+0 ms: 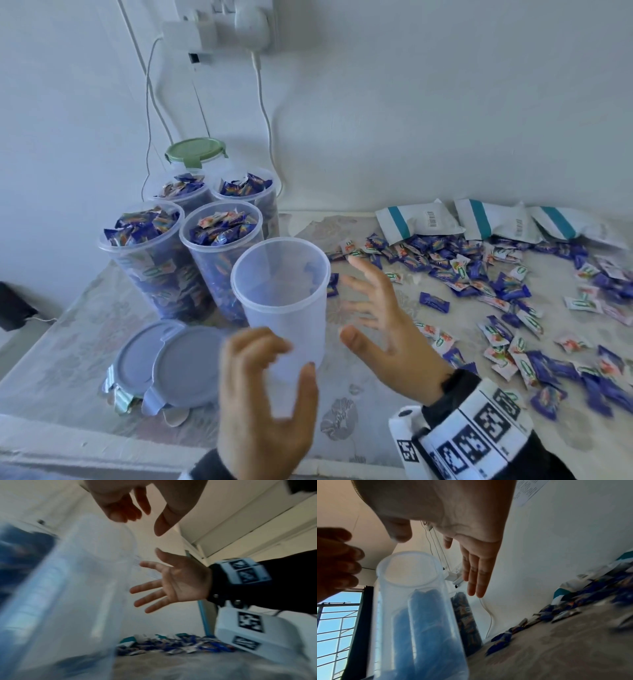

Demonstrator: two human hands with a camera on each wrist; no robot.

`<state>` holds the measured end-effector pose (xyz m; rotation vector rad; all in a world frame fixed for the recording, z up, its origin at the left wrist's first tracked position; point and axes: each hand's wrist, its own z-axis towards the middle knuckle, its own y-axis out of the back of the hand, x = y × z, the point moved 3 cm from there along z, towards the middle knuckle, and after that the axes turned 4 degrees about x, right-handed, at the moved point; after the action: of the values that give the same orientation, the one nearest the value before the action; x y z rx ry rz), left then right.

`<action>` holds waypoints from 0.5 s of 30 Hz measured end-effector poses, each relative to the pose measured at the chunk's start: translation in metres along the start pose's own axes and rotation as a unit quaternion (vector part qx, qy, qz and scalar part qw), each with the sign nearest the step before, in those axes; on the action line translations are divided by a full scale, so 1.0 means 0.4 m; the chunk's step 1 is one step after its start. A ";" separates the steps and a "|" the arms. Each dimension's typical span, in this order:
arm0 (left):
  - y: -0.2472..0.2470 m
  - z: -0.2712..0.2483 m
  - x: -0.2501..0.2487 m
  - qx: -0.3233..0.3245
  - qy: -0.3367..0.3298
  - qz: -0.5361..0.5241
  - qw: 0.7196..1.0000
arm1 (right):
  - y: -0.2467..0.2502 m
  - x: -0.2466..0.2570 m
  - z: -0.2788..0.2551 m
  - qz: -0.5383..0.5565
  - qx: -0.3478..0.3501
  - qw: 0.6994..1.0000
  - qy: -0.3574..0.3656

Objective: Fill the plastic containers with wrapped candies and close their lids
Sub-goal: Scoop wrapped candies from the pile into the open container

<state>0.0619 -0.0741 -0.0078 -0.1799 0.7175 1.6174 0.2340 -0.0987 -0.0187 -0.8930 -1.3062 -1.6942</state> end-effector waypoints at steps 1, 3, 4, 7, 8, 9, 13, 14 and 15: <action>-0.026 -0.002 -0.020 0.044 -0.012 -0.023 0.999 | 0.023 -0.008 -0.010 -0.016 -0.003 1.000 -0.003; -0.087 -0.005 -0.043 0.134 0.002 -0.074 0.988 | 0.084 -0.027 -0.025 -0.058 -0.014 0.998 -0.019; -0.119 -0.002 -0.046 0.164 0.026 -0.098 0.981 | 0.120 -0.039 -0.031 -0.077 -0.017 0.996 -0.033; -0.223 0.030 -0.033 0.171 0.154 -0.177 0.957 | 0.236 -0.087 -0.032 -0.146 0.030 0.985 -0.092; -0.262 0.045 -0.021 0.163 0.208 -0.194 0.945 | 0.275 -0.102 -0.025 -0.172 0.060 0.976 -0.116; -0.299 0.064 -0.007 0.158 0.262 -0.200 0.931 | 0.315 -0.121 -0.014 -0.197 0.088 0.967 -0.134; -0.422 0.137 0.064 0.186 0.431 -0.142 0.871 | 0.455 -0.208 0.059 -0.304 0.167 0.920 -0.184; -0.448 0.151 0.091 0.196 0.470 -0.117 0.853 | 0.482 -0.240 0.081 -0.323 0.187 0.907 -0.193; -0.470 0.165 0.117 0.204 0.503 -0.089 0.835 | 0.506 -0.272 0.103 -0.342 0.204 0.895 -0.200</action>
<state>0.2482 0.0027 -0.0440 -0.7919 1.7722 1.0650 0.4656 -0.0697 -0.0234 -0.5672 -2.3664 -1.6597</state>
